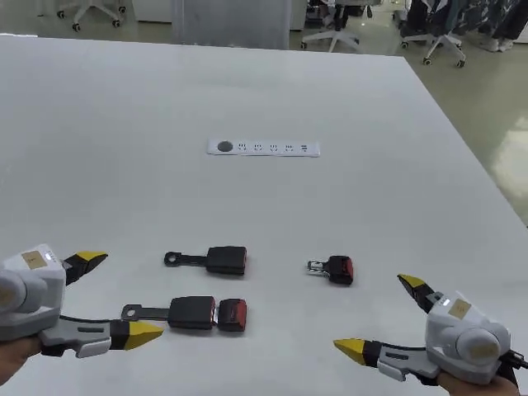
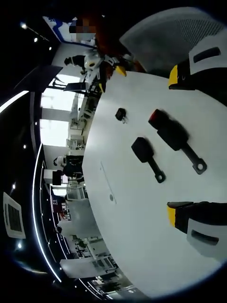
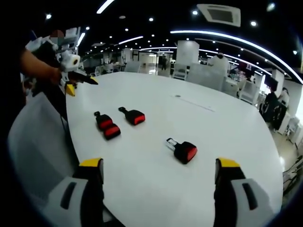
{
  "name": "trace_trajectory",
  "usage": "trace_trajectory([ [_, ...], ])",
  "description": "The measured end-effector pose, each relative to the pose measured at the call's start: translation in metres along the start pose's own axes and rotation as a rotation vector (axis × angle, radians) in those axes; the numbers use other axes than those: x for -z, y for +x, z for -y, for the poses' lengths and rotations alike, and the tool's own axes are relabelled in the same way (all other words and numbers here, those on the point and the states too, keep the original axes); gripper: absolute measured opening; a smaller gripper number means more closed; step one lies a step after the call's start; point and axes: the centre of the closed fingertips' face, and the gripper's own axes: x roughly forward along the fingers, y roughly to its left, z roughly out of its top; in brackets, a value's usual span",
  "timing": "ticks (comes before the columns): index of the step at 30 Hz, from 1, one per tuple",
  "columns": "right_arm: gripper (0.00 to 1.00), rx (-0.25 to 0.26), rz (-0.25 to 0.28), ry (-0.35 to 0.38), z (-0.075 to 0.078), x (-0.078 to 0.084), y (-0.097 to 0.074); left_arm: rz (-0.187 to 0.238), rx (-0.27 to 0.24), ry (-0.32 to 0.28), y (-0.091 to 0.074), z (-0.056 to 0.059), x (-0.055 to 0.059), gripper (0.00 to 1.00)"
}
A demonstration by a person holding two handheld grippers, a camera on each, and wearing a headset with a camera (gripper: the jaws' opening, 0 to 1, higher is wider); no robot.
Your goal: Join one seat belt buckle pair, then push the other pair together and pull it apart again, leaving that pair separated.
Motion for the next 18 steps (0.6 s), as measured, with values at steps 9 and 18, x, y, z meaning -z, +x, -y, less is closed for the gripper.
trace_trajectory([
  [9,1.0,-0.018,-0.012,-0.018,0.0033,0.0032,0.0012,-0.004,0.013,0.009,0.0022,0.0006,0.0015,1.0],
  [18,1.0,-0.045,-0.026,-0.052,-0.0011,0.0048,0.0057,-0.001,0.021,0.016,0.003,-0.0004,0.0015,1.0],
])
